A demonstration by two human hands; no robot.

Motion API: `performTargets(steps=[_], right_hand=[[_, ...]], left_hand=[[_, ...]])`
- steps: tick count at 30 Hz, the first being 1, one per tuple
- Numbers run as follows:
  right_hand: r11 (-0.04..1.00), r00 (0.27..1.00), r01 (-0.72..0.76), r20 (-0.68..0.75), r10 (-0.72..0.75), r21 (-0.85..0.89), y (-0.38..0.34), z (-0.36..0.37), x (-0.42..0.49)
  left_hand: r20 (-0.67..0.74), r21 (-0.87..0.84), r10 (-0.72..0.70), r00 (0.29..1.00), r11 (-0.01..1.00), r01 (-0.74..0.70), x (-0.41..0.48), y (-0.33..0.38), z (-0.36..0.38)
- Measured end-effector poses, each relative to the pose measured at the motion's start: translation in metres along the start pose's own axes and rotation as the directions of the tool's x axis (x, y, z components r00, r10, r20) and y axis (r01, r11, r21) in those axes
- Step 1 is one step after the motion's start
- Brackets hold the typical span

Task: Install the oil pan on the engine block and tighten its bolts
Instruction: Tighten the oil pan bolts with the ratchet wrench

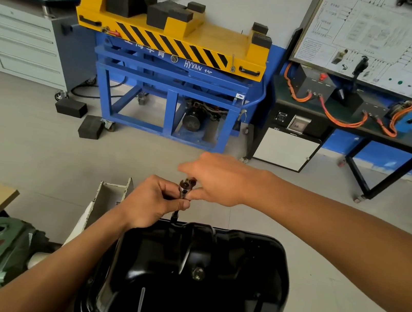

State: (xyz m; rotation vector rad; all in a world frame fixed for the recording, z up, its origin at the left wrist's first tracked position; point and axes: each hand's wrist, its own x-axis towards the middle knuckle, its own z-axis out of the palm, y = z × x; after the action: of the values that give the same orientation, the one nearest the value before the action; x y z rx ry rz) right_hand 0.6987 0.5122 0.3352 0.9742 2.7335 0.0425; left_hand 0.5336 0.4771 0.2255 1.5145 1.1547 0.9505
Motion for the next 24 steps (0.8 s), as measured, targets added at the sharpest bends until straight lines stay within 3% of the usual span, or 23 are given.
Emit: performTargets(steps=[4, 12, 16, 21, 24], right_hand=[[0.994, 0.995, -0.101, 0.011, 0.102, -0.034, -0.001, 0.007, -0.003], [0.952, 0.967, -0.253, 0.026, 0.253, 0.170, -0.020, 0.011, 0.005], [0.984, 0.986, -0.165, 0.021, 0.164, 0.063, -0.013, 0.002, 0.007], [0.983, 0.992, 0.127, 0.011, -0.127, -0.135, -0.006, -0.004, 0.013], [0.966, 0.990, 0.141, 0.009, -0.142, -0.215, -0.004, -0.002, 0.016]], left_hand=[[-0.038, 0.011, -0.008, 0.999, 1.000, 0.008, 0.001, -0.003, -0.001], [-0.052, 0.055, 0.019, 0.998, 0.998, -0.016, -0.001, -0.002, -0.002], [-0.017, 0.074, 0.011, 1.000, 0.997, -0.010, 0.001, -0.002, 0.000], [-0.038, 0.036, 0.014, 0.999, 0.999, -0.013, 0.001, -0.005, 0.000], [-0.030, 0.040, 0.015, 0.999, 0.999, -0.014, 0.001, -0.005, 0.000]])
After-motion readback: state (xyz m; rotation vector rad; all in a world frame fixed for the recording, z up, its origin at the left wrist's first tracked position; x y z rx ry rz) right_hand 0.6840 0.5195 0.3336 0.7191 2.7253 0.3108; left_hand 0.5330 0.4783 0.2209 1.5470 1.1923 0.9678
